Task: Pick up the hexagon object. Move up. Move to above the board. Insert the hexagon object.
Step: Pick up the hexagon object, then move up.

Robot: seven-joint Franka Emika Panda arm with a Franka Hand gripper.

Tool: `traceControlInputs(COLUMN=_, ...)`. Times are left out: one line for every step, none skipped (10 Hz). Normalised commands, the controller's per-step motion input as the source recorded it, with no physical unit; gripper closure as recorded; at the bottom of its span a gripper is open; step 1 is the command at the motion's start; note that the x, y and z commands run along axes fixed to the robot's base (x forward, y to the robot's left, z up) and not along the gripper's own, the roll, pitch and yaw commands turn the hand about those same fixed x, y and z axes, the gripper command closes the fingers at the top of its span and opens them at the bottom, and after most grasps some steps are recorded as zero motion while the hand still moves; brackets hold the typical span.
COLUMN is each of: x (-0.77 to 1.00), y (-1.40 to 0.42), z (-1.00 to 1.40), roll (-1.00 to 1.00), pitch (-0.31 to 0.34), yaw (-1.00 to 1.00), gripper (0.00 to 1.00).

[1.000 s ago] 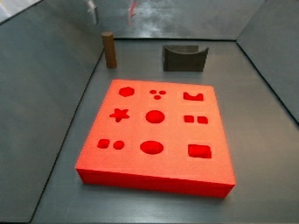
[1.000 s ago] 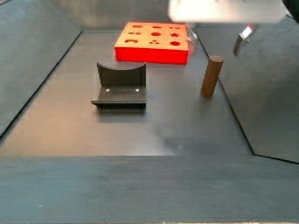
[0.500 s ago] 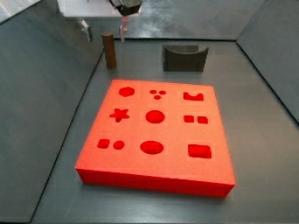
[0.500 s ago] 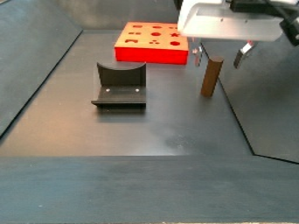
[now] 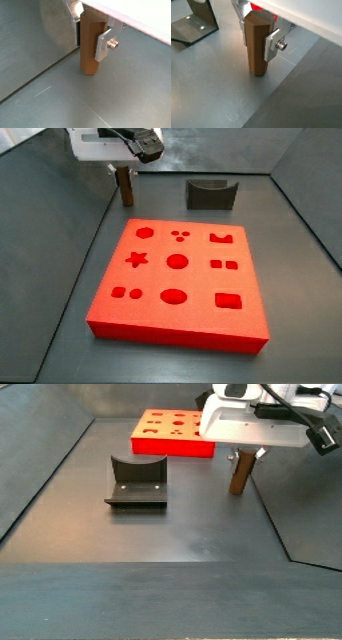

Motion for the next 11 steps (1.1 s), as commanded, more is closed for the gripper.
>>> traceControlInputs(x=0.00, y=0.00, z=0.00, roll=0.00, pitch=0.000, yaw=0.00, gripper=1.00)
traceControlInputs(x=0.00, y=0.00, z=0.00, roll=0.00, pitch=0.000, yaw=0.00, gripper=1.00)
traceControlInputs(x=0.00, y=0.00, z=0.00, roll=0.00, pitch=0.000, yaw=0.00, gripper=1.00)
traceControlInputs(x=0.00, y=0.00, z=0.00, roll=0.00, pitch=0.000, yaw=0.00, gripper=1.00)
traceControlInputs(x=0.00, y=0.00, z=0.00, roll=0.00, pitch=0.000, yaw=0.00, gripper=1.00)
traceControlInputs(x=0.00, y=0.00, z=0.00, roll=0.00, pitch=0.000, yaw=0.00, gripper=1.00)
traceControlInputs(x=0.00, y=0.00, z=0.00, roll=0.00, pitch=0.000, yaw=0.00, gripper=1.00)
traceControlInputs(x=0.00, y=0.00, z=0.00, roll=0.00, pitch=0.000, yaw=0.00, gripper=1.00)
traceControlInputs(x=0.00, y=0.00, z=0.83, roll=0.00, pitch=0.000, yaw=0.00, gripper=1.00)
traceControlInputs(x=-0.05, y=0.03, z=0.84, roll=0.00, pitch=0.006, yaw=-0.04, gripper=1.00)
traceControlInputs(x=-0.09, y=0.03, z=0.74, roll=0.01, pitch=0.031, yaw=-0.04, gripper=1.00)
